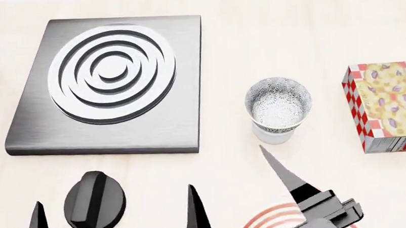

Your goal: Pick the akita bowl on the ramekin and place it on the plate.

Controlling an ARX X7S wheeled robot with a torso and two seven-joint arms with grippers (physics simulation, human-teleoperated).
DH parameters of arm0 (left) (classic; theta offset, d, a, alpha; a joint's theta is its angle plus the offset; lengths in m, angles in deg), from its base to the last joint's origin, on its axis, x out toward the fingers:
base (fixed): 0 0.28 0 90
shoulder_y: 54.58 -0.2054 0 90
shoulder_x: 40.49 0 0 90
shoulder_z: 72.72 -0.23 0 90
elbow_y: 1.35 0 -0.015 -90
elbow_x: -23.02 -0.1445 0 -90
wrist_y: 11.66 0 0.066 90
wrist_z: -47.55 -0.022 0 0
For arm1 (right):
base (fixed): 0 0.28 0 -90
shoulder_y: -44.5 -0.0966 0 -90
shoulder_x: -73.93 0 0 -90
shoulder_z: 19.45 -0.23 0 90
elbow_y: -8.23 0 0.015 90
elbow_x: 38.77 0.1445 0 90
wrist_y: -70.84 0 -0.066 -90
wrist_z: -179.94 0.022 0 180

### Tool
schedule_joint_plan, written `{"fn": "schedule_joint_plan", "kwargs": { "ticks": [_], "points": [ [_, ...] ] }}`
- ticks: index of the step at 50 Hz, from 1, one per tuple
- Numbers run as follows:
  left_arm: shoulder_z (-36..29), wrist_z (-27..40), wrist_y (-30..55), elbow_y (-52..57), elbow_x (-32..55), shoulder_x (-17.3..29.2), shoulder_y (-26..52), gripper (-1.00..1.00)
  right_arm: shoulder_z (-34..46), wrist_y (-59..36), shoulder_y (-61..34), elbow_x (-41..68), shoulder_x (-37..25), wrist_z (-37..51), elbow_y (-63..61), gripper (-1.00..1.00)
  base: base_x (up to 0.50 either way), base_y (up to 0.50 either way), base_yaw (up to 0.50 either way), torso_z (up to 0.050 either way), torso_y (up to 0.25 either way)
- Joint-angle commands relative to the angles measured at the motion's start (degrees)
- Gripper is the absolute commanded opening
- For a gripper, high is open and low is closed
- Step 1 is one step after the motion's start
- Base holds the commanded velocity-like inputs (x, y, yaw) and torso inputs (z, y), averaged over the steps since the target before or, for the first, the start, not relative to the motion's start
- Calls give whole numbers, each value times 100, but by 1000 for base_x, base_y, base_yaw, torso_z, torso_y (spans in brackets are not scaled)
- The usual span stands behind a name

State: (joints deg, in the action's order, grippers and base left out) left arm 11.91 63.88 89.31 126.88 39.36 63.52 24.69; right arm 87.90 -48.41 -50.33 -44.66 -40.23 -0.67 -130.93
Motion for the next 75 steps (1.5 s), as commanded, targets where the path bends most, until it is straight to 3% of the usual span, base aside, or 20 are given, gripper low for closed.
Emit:
{"fn": "schedule_joint_plan", "kwargs": {
  "ticks": [1,9,23,35,45,61,75],
  "points": [
    [-128,45,-23,-100,-77,57,36,100,1239,-2830,-2784,-706,-654,-1786,-137,100,0,0,0,0,0],
    [-191,67,-9,-160,-50,82,61,100,2207,-3548,-4793,-663,-833,-2996,917,100,0,0,0,0,0],
    [-211,129,23,-213,48,127,102,100,3633,-2555,-6425,-805,-768,-3903,3930,100,0,0,0,0,0],
    [-198,166,23,-253,152,171,129,100,4564,-1808,-6799,-835,-609,-4592,5316,100,0,0,0,0,0],
    [-240,183,4,-317,180,197,148,100,4931,-1888,-6906,-819,-578,-5066,5737,100,0,0,0,0,0],
    [-228,221,-39,-368,259,240,173,100,4996,-1194,-6770,-742,-117,-4668,7063,100,0,0,0,0,0],
    [-276,252,-52,-383,256,261,181,100,4978,-1092,-6750,-742,-130,-4566,7175,100,0,0,0,0,0]
  ]
}}
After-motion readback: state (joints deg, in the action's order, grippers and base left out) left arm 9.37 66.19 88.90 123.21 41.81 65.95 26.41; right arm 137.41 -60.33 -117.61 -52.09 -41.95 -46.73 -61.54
